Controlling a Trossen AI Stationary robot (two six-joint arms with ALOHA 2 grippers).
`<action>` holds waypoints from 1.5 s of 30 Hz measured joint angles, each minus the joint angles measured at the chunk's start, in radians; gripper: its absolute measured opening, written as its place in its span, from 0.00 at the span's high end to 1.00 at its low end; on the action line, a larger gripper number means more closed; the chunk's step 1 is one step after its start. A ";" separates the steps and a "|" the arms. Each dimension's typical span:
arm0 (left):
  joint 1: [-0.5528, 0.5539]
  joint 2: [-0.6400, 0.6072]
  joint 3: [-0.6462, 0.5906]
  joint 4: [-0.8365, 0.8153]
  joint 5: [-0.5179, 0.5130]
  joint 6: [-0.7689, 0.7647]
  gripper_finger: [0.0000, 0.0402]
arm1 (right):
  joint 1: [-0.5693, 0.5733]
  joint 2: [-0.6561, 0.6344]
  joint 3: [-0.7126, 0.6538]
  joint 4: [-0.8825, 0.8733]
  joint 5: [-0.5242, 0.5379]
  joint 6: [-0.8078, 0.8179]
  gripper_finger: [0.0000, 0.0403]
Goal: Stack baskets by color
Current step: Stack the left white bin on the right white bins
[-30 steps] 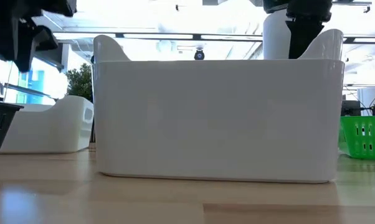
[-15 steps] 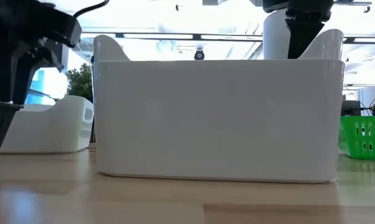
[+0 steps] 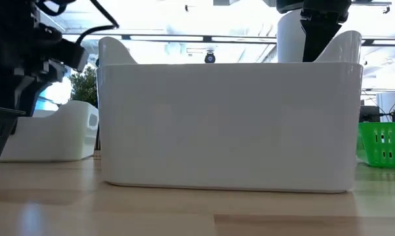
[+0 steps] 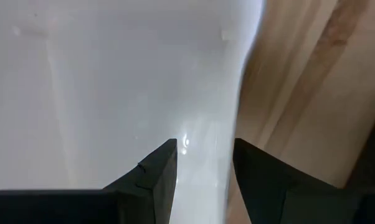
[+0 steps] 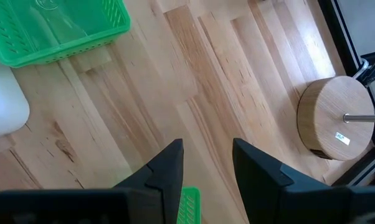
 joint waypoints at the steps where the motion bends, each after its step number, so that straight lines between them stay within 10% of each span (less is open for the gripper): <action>1: 0.000 0.009 0.000 0.000 0.000 0.000 0.65 | 0.000 0.000 0.000 0.000 0.000 0.000 0.69; 15: 0.000 0.045 0.000 0.007 -0.013 0.018 0.98 | 0.000 0.001 0.000 0.011 -0.006 0.000 0.69; 28: 0.000 0.015 0.031 -0.004 -0.032 0.030 1.00 | 0.000 0.001 0.000 0.030 -0.006 0.011 0.69; 45: -0.001 0.004 0.384 -0.094 -0.213 0.199 1.00 | -0.001 0.001 0.000 0.050 0.066 0.145 0.69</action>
